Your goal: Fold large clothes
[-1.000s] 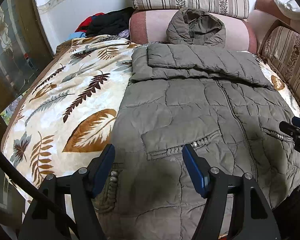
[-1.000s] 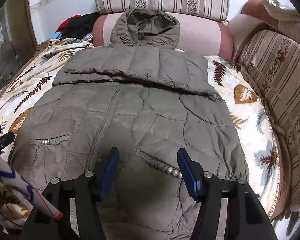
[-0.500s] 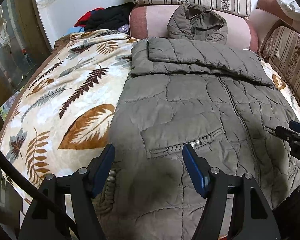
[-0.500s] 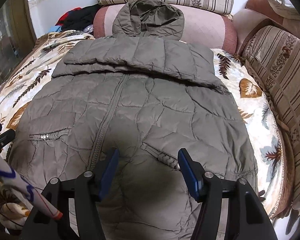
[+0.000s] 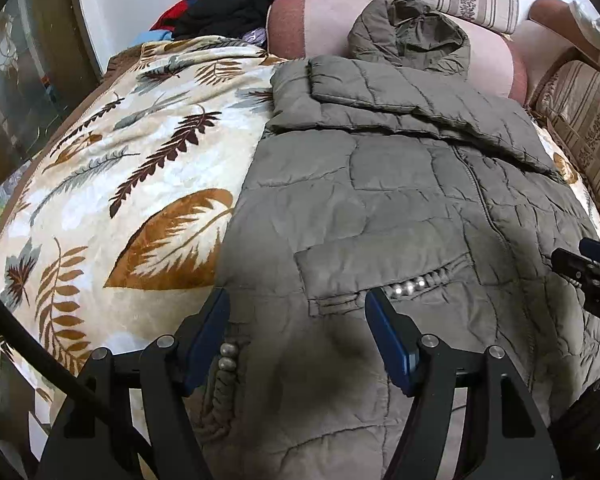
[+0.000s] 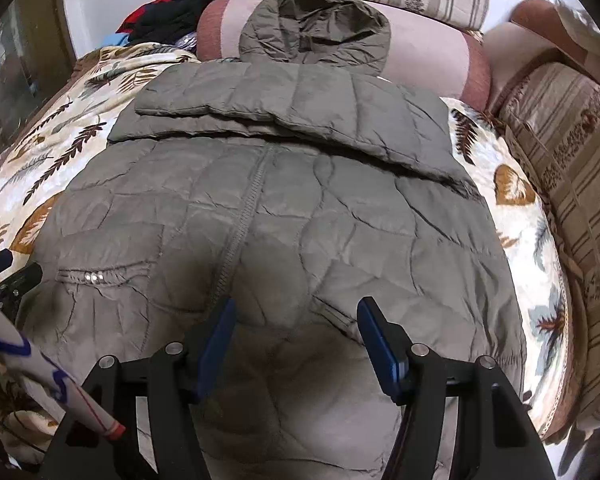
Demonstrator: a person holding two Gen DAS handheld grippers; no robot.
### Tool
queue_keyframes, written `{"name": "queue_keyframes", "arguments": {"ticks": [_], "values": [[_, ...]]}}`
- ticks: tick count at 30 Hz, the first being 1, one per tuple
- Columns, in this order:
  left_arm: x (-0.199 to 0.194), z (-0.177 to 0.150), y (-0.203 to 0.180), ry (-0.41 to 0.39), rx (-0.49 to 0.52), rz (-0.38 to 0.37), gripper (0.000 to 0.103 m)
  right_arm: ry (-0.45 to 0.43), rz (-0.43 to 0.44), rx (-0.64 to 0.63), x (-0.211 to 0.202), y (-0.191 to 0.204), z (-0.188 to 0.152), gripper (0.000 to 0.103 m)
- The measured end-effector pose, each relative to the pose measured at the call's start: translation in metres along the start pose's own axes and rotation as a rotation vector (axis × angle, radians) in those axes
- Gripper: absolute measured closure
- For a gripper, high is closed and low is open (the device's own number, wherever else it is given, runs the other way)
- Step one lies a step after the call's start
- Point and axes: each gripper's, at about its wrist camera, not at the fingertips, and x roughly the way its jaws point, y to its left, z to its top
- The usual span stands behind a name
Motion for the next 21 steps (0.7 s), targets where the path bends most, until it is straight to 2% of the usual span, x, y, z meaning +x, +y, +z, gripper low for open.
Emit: {"name": "queue_keyframes", "arguments": {"ticks": [15,21], "values": [[0.025,0.011,0.027,0.027,-0.057,-0.011,0.034,-0.016,0.029,-0.034,0.004,0.038,0.063,0.033],[0.035,0.027,0.025,0.029,-0.065,-0.027,0.034,-0.036,0.02,-0.063,0.009,0.047,0.084,0.032]]}}
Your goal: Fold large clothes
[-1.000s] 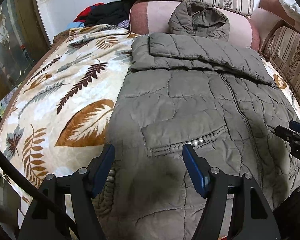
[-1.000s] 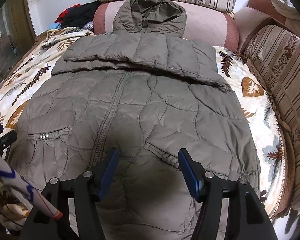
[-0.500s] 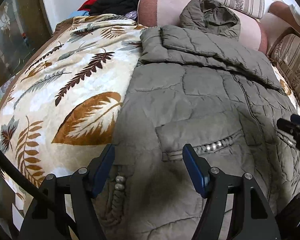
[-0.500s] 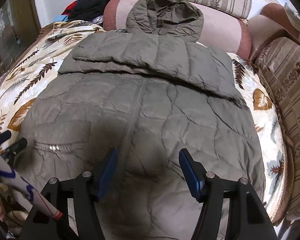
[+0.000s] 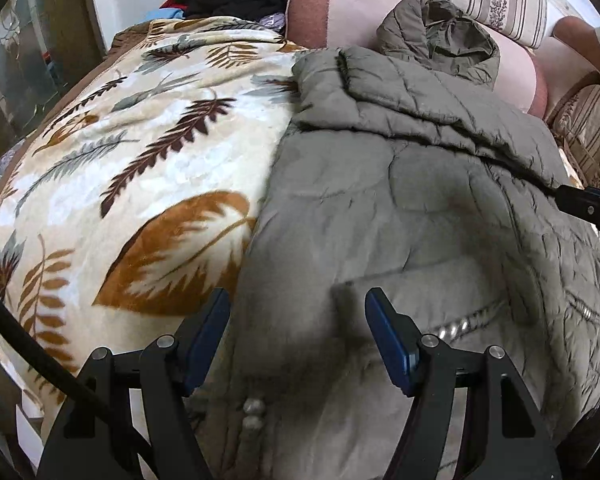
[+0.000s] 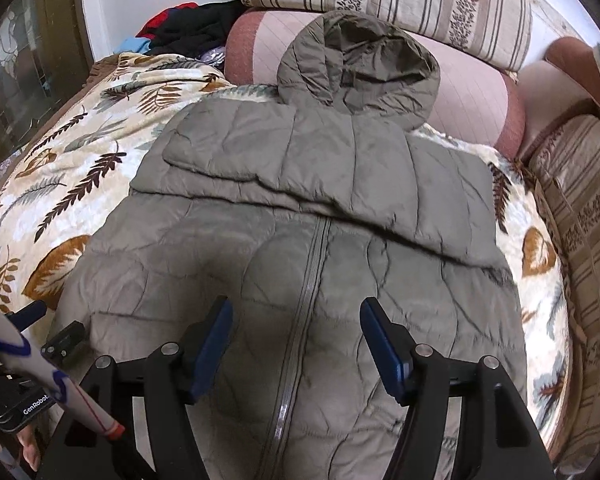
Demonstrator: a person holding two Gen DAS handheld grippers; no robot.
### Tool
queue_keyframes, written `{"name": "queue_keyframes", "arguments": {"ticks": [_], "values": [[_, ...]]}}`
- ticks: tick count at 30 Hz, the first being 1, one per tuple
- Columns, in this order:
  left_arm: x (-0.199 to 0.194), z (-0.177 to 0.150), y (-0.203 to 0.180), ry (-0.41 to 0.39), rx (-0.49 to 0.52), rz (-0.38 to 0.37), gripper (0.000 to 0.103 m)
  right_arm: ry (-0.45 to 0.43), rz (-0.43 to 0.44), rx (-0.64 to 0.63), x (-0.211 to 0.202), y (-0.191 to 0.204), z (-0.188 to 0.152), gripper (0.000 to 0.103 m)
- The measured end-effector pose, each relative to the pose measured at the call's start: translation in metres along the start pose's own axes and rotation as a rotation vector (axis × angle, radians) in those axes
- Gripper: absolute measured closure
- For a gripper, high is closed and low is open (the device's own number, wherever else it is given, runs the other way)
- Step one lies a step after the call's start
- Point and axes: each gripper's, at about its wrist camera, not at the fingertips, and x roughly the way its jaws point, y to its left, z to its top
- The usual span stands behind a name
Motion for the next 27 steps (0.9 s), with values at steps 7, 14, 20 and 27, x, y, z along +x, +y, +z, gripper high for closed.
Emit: {"name": "queue_keyframes", "arguments": {"ticks": [7,14,20,27], "values": [[0.019,0.047,-0.02,-0.095,0.032,-0.01,0.034,-0.028,-0.021,0.051,0.012,-0.026,0.056,0.032],[0.055,0.067,-0.019,-0.127,0.038,-0.003,0.034,-0.079,-0.028,0.154,0.051,-0.068,0.173,0.032],[0.075,0.062,-0.015,-0.104,0.055,-0.052,0.03,-0.134,-0.021,0.302,0.094,-0.084,0.296,0.027],[0.085,0.062,-0.015,-0.085,0.057,-0.078,0.025,-0.173,0.009,0.48,0.148,-0.099,0.382,0.025]]}}
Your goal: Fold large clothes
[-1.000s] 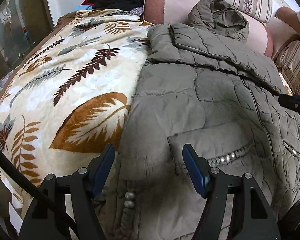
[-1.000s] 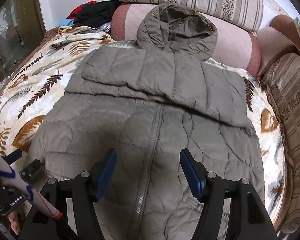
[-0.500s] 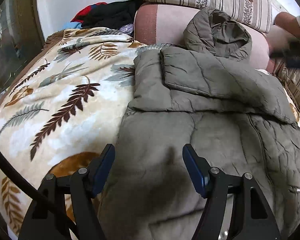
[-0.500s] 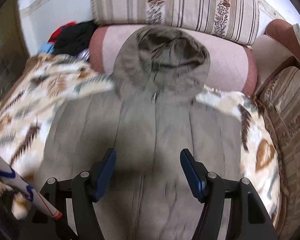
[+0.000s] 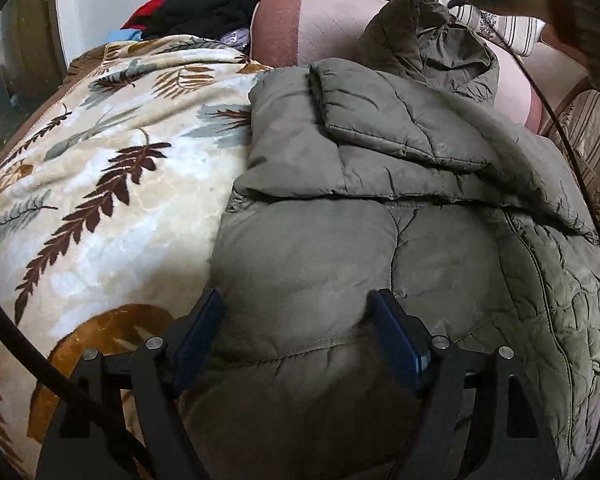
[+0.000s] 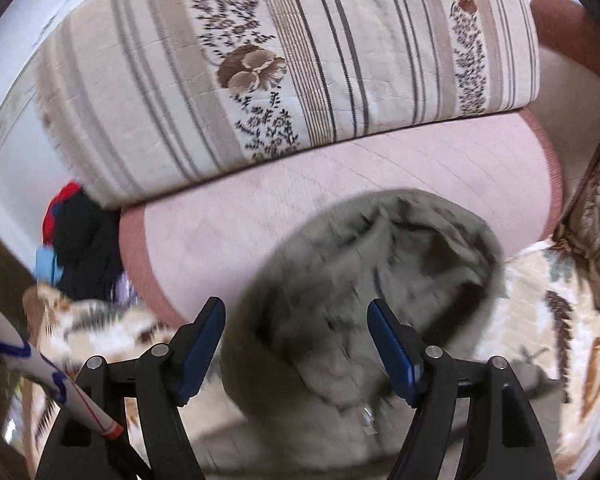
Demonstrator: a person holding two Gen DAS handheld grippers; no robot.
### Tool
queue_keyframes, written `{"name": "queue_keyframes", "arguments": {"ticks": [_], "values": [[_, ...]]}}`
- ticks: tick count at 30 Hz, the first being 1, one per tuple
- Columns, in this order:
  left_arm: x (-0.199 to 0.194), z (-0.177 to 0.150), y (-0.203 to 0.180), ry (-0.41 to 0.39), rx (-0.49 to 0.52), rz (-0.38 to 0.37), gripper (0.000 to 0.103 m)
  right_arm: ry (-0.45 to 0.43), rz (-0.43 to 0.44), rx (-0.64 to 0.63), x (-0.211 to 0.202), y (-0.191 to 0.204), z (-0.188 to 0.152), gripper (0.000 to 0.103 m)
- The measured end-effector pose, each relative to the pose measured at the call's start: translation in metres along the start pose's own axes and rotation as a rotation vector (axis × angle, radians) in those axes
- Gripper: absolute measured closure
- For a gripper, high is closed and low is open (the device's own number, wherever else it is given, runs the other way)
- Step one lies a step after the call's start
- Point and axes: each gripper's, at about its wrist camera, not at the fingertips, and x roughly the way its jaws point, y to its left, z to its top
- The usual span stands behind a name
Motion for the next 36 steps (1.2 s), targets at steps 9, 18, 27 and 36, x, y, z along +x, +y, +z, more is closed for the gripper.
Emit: {"name": "queue_keyframes", "arguments": {"ticks": [9,18,27,36], "values": [[0.005,0.0,-0.002,0.012,0.009,-0.002,0.022,0.11,-0.026,0.025,0.059,-0.01,-0.003,0.094],[0.001,-0.002,-0.002,0.009,0.013,0.001,0.021,0.04,0.071,-0.16,-0.087,-0.007,-0.06,0.097],[-0.042,0.001,0.043,-0.053,-0.164,-0.108,0.022,0.101,0.159,-0.209,-0.2,-0.033,-0.224,0.097],[-0.032,0.004,0.062,-0.061,-0.197,-0.009,0.022,0.306,0.073,-0.112,-0.079,-0.038,-0.309,0.097]]}}
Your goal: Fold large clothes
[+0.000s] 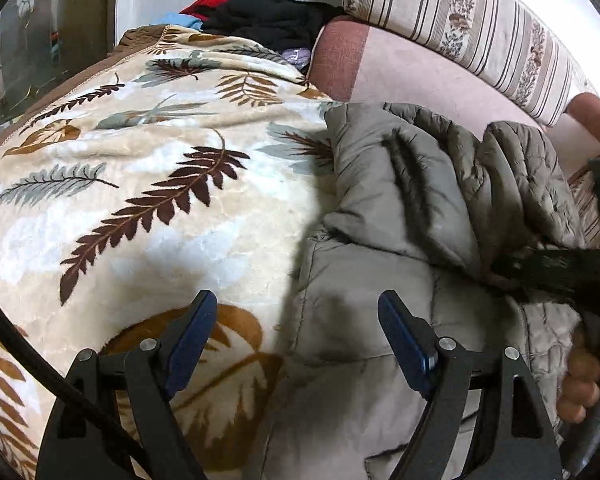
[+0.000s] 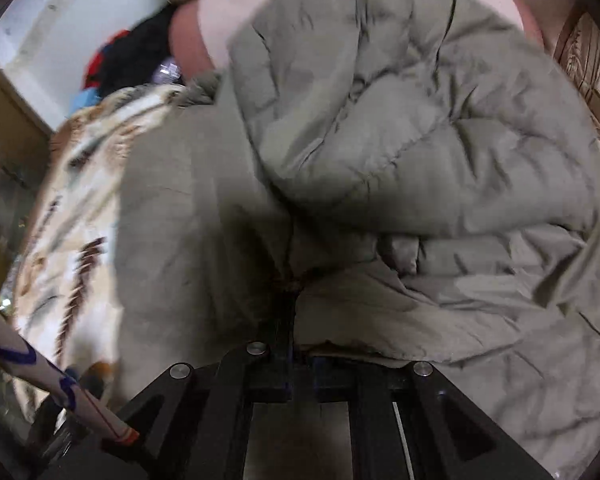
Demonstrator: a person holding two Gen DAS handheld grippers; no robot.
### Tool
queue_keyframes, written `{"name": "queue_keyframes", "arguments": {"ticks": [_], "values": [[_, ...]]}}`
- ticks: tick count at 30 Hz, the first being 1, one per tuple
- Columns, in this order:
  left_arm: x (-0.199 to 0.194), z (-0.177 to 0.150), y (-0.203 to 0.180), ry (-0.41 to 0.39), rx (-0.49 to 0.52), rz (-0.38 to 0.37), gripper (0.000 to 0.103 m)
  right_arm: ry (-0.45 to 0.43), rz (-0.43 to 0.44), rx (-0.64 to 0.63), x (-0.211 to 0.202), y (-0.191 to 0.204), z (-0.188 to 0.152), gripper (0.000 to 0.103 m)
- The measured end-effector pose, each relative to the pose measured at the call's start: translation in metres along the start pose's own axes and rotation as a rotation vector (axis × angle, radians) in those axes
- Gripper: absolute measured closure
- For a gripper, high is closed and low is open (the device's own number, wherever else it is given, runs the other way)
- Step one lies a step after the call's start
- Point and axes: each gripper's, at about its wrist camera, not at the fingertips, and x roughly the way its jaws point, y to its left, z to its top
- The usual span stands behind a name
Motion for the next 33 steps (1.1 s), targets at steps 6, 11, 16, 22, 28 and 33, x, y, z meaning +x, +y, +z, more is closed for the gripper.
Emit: {"name": "queue_keyframes", "arguments": {"ticks": [6,11,16,22,28,33], "values": [[0.01,-0.001,-0.004,0.018,0.023,0.012,0.022,-0.023,0.03,0.019,0.005,-0.008,0.012,0.092],[0.007,-0.003,-0.003,0.014,0.02,0.013,0.022,-0.063,0.028,-0.037,-0.034,-0.014,-0.002,0.051],[0.007,-0.003,-0.003,0.015,0.019,0.021,0.022,-0.078,0.015,-0.102,-0.076,-0.018,-0.011,0.05],[0.01,-0.003,-0.006,0.023,0.031,0.02,0.022,-0.299,-0.088,-0.158,-0.117,-0.002,0.037,0.051],[0.012,-0.004,-0.006,0.034,0.031,0.019,0.022,-0.224,-0.226,-0.112,-0.039,-0.005,0.083,0.051],[0.015,-0.002,-0.012,0.035,0.06,0.012,0.022,-0.064,-0.206,-0.133,0.032,-0.016,0.051,0.05]]}}
